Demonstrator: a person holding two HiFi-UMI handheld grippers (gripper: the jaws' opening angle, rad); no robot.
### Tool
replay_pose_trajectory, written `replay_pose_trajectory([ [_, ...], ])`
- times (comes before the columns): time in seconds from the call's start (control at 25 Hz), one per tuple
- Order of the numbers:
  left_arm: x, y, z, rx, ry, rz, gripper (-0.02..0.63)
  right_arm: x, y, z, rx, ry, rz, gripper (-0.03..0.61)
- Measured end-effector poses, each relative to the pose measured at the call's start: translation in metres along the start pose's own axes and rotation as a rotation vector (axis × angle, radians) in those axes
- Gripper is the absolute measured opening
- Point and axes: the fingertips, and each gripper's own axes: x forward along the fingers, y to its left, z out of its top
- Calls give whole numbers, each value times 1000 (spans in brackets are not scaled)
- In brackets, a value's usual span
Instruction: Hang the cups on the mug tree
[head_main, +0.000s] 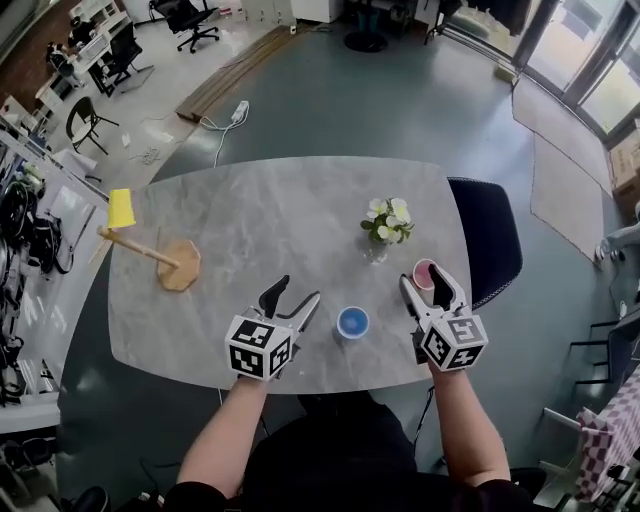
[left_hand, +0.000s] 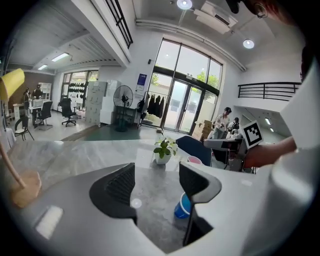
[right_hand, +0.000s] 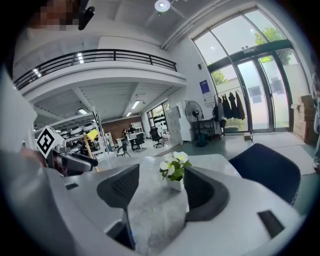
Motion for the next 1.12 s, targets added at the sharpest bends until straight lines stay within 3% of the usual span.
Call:
replay_pose_trajectory([
  [0.24, 42, -19, 5, 32, 36, -40, 284, 6, -42, -23, -14, 5, -68, 272],
  [0.44, 64, -29, 2, 43, 61, -60, 284, 5, -67, -48, -6, 41, -143, 328],
  [0.68, 79, -35, -9, 34, 91, -66, 283, 11, -78, -71, -33, 70, -151, 359],
  [1.12, 84, -51, -27, 16, 119, -95, 284, 25, -91, -108, 16, 134, -120, 364],
])
